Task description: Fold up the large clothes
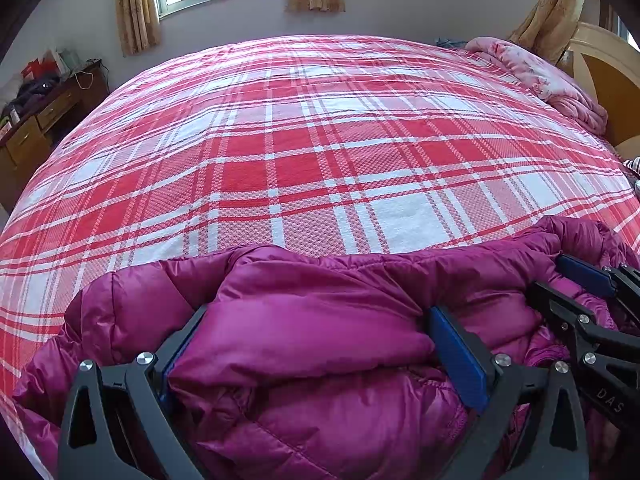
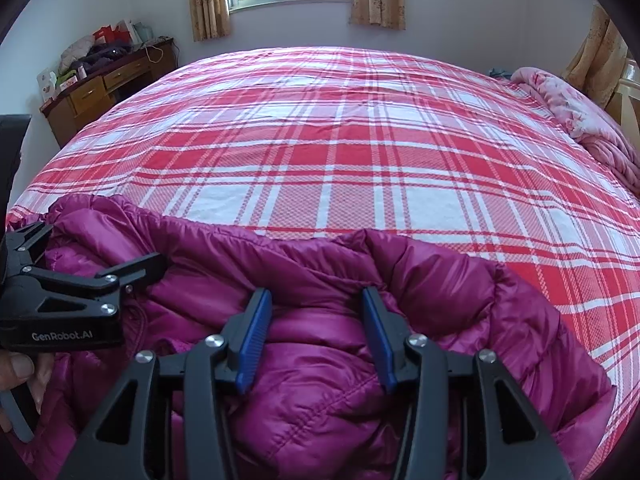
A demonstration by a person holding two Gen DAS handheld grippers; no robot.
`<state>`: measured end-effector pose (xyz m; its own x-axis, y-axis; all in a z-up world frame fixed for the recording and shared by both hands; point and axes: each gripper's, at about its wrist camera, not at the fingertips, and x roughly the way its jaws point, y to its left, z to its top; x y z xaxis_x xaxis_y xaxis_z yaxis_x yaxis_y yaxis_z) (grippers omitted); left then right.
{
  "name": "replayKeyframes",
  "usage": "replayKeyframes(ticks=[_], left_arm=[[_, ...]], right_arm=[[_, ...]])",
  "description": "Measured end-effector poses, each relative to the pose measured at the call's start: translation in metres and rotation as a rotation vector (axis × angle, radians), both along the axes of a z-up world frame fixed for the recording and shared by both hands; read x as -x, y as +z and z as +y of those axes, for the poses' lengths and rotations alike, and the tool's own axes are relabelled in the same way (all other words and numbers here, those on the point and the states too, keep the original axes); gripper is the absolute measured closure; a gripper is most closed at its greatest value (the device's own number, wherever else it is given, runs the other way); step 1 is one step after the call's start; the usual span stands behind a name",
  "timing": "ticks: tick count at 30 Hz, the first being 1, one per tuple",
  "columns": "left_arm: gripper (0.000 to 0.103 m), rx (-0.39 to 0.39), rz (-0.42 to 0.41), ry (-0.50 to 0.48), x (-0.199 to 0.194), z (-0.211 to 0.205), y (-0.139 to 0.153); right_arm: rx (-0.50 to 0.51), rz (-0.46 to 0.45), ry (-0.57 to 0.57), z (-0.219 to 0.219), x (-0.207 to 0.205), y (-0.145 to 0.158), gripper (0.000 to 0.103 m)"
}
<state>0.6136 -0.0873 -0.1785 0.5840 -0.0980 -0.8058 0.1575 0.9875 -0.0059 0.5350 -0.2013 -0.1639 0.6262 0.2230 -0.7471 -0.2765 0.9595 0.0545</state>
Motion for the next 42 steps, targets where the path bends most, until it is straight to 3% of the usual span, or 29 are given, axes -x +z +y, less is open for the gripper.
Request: replayKeyframes(ticks=[29,30,31,32,34,39,42], left_arm=[[0.001,-0.048,0.033,0.004,-0.004,-0.002,0.008],[0.001,-0.057,0.014,0.011,0.000,0.000,0.016],[0.001,-0.050,-0.028,0.019,0.009,0.006,0.030],[0.001,-0.019,-0.064,0.020,0.018,0.014,0.043],[0.001,0.057,-0.098,0.009,0.041,0.033,0.065],[0.001,0.072,-0.097,0.006,0.107,0.070,0.080],[0.001,0.081,-0.080,0.012,0.152,0.088,0.072]], right_arm=[[0.099,-0.015,0.029,0.010,-0.002,0.007,0.049],[0.116,-0.050,0.029,0.006,0.003,0.014,0.047],[0.121,-0.094,0.003,-0.001,0.010,0.023,0.038],[0.100,-0.157,-0.031,-0.013,0.020,0.034,0.029],[0.073,-0.206,-0.067,-0.030,0.034,0.047,0.022],[-0.015,-0.091,-0.058,-0.068,0.077,0.049,0.022],[-0.007,-0.046,-0.051,-0.081,0.114,0.038,0.022]])
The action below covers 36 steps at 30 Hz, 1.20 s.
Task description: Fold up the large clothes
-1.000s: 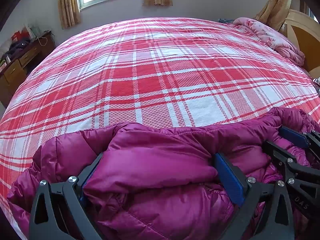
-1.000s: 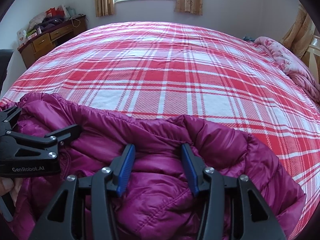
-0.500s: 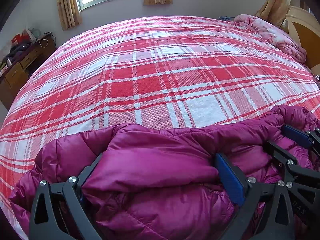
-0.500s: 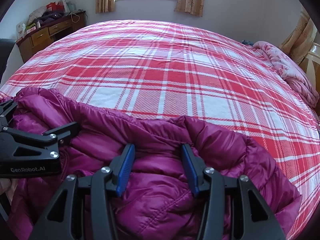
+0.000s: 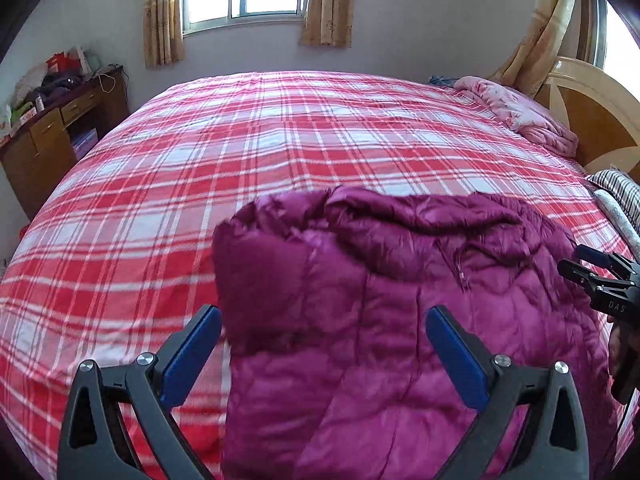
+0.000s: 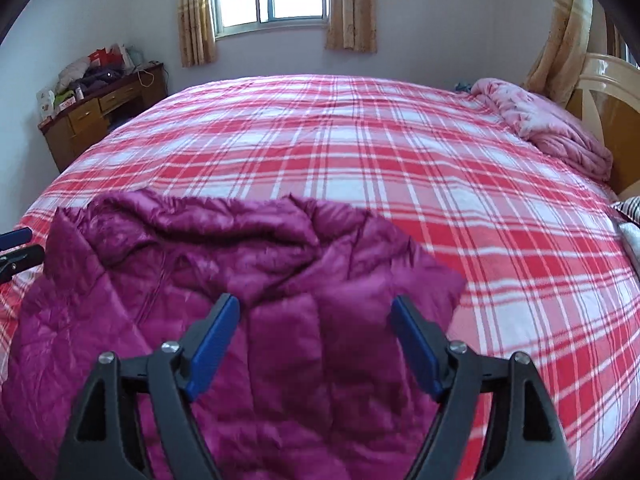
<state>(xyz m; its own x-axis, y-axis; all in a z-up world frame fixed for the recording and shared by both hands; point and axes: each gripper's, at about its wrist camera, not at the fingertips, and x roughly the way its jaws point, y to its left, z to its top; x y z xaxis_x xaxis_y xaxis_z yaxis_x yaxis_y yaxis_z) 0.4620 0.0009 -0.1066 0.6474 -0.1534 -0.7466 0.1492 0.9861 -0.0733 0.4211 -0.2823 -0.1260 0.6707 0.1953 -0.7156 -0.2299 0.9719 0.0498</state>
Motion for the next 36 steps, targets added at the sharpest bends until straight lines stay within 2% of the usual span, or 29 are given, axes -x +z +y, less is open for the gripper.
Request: replayKeyframes(ticks=[5,12,17,23,36], left_arm=[[0.001,-0.020,0.019,0.017,0.070,0.016,-0.019],[0.001,-0.017,0.039,0.030,0.136,0.029,-0.034],[0.001,-0.011,0.063,0.030,0.171,0.037,-0.040],[0.001,0.010,0.080,0.053,0.209,0.048,-0.051],[0.001,0.003,0.022,0.027,0.290,0.051,-0.055]], right_arm=[[-0.016,0.060,-0.012,-0.022,0.061,-0.019,0.022],[-0.051,0.082,-0.068,-0.045,0.118,-0.023,0.022],[-0.073,0.112,-0.097,-0.059,0.152,-0.034,0.022],[-0.070,0.090,-0.104,-0.065,0.190,-0.036,0.022],[-0.087,0.110,-0.100,-0.075,0.262,-0.046,0.022]])
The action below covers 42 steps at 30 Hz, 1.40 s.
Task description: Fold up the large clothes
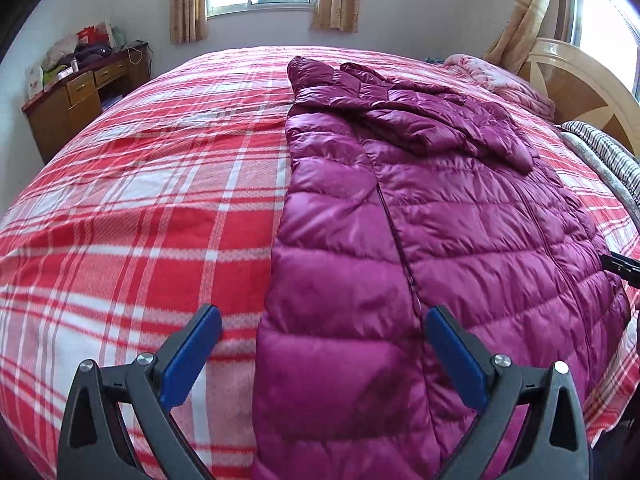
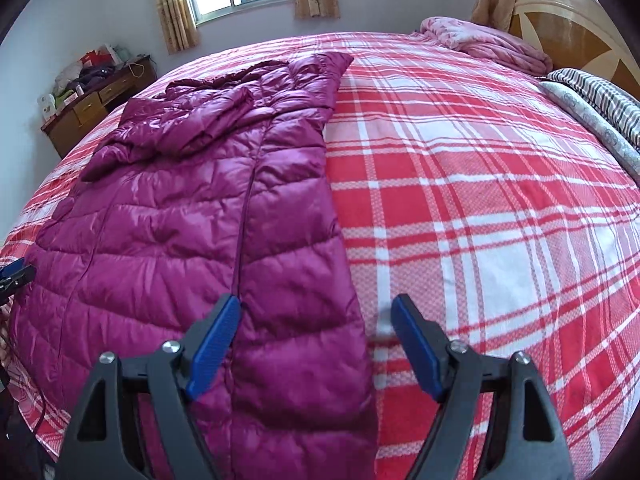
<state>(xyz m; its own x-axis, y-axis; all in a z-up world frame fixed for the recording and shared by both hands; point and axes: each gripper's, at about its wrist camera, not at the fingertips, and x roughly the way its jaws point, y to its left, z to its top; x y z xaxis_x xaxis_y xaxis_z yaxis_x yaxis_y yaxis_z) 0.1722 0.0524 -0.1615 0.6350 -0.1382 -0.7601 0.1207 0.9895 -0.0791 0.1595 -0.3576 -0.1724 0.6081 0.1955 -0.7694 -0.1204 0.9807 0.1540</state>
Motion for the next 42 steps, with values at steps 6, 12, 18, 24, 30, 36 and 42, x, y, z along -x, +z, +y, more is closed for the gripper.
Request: replayKeyframes(ticks=[6,12,18,24,30,36,42], left_arm=[[0.001,0.000,-0.004,-0.001,0.016,-0.002,-0.002],[0.001,0.039,0.006,-0.029,0.030,-0.006,-0.001],[0.001,0.007,0.019,-0.044,0.040,-0.009,-0.003],[0.052,0.058,0.017,-0.031,0.050,0.002,0.003],[0.096,0.188,0.003,-0.052,0.055,0.018,0.015],[0.100,0.207,-0.139,-0.083,0.072,0.021,0.066],[0.100,0.271,-0.322,-0.113,0.102,0.030,0.144]], right_arm=[[-0.014,0.012,-0.001,-0.002,0.022,-0.004,0.022],[-0.012,0.030,0.019,0.000,0.041,-0.007,0.031],[-0.068,0.043,0.034,-0.003,0.050,-0.008,0.047],[-0.106,0.038,0.076,0.002,0.056,-0.003,0.090],[-0.114,-0.047,0.075,0.003,0.064,0.024,0.094],[-0.174,-0.175,0.077,-0.007,0.077,0.073,0.096],[-0.231,-0.373,0.094,-0.011,0.101,0.142,0.096]])
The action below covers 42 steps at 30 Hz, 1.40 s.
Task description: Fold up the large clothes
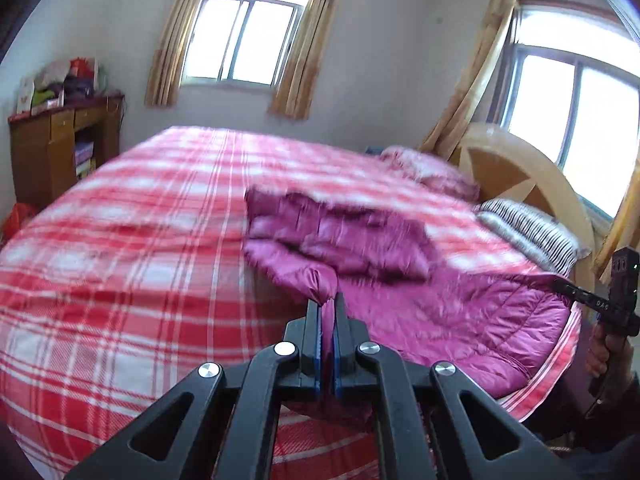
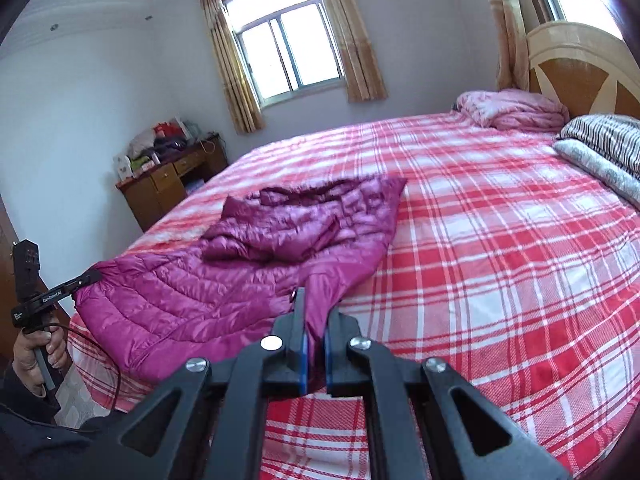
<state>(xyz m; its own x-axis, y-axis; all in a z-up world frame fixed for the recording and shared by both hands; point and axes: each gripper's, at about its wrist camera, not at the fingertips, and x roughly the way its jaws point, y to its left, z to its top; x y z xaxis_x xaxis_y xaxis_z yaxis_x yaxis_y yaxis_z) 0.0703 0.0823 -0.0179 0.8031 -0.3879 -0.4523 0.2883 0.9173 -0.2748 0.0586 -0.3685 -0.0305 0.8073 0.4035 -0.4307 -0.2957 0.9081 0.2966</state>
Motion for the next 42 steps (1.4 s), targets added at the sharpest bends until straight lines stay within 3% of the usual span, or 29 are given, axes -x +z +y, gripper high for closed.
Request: replayKeyframes(ticks=[4,7,17,24,35,38,39,40,42], left_arm=[[0.100,-0.003,-0.126,-0.002,0.011,0.001,0.046],[0.100,-0.009,-0.144,-0.003,-0.012,0.003,0.054],[0.100,-0.032,0.009,0.033,-0.131,0.002,-0.006],[0.100,-0.028,0.079,0.032,-0.205,-0.007,-0.022],[0.094,-0.175,0.143,0.071,-0.286,-0.035,-0.065],[0.084,-0.153,0.169,0.109,-0.290,-0.032,-0.073],[0.071,-0.142,0.165,0.136,-0.288,-0.029,-0.072],[0.045,-0.139,0.152,0.175,-0.286,-0.025,-0.069],[0.017,-0.127,0.088,0.267,-0.276,-0.014,-0.057]], right_arm=[[-0.019,-0.143,-0.032,-0.005,0.011,0.044,0.096],[-0.025,-0.181,-0.070,-0.011,-0.007,0.053,0.096],[-0.053,-0.091,-0.151,-0.005,-0.115,0.025,0.096],[0.000,-0.036,-0.179,-0.001,-0.182,0.014,0.096],[0.025,0.126,-0.221,-0.002,-0.287,-0.046,0.096],[0.038,0.165,-0.226,0.000,-0.303,-0.060,0.096],[0.044,0.175,-0.227,0.001,-0.306,-0.064,0.096],[0.051,0.180,-0.230,0.002,-0.309,-0.066,0.096],[0.067,0.189,-0.229,0.004,-0.313,-0.069,0.096]])
